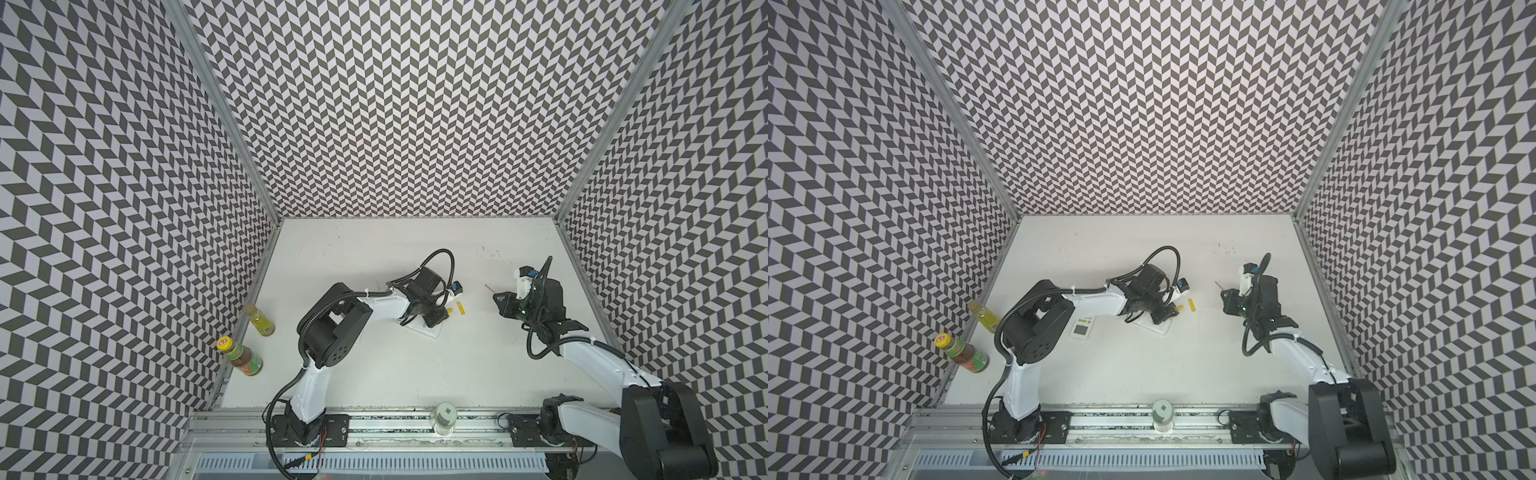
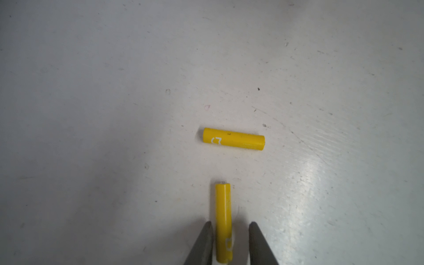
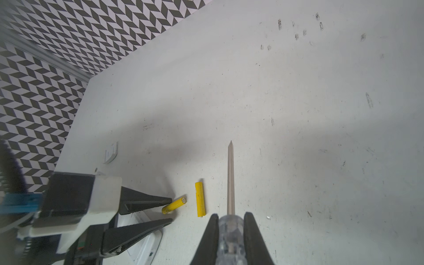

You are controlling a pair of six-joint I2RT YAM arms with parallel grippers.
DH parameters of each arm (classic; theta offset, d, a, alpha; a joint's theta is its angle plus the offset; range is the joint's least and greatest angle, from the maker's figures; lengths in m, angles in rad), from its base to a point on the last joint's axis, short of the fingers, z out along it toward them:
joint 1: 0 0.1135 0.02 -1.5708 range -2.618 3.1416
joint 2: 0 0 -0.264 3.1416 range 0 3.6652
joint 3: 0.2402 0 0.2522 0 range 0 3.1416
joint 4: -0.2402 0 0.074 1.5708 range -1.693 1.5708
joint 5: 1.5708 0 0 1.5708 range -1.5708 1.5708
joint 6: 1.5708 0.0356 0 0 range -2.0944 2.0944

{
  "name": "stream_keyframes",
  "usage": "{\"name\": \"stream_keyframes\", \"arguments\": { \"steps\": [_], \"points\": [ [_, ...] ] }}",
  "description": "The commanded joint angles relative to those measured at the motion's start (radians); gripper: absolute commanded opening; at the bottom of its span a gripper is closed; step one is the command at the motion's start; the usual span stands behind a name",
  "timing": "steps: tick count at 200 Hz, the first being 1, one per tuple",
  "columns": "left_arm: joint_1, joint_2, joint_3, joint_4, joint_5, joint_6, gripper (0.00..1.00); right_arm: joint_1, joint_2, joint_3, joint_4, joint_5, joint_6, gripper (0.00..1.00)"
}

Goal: Unload the batteries from the remote control

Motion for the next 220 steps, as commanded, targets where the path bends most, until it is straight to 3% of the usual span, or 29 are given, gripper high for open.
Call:
{"name": "stream_keyframes", "arguments": {
  "steps": [1,49,115,163,220],
  "points": [
    [0.004,0.007,0.0,-0.057,0.002,-0.001,0.36,-0.004,0.015,-0.015,0.123,0.017,0.0,0.0],
    [0.023,-0.082,0.029,-0.106,0.018,-0.014,0.47,-0.003,0.064,-0.037,0.205,0.082,0.019,0.0],
    [0.102,-0.285,-0.044,-0.109,0.078,-0.014,0.62,-0.003,0.18,-0.013,0.221,0.106,0.034,0.13],
    [0.219,-0.397,-0.106,-0.089,0.079,0.01,0.71,-0.004,0.224,0.009,0.21,0.102,0.034,0.24],
    [0.425,-0.487,-0.173,-0.045,0.055,0.026,0.82,-0.001,0.217,0.044,0.192,0.115,0.048,0.35]
  ]
}}
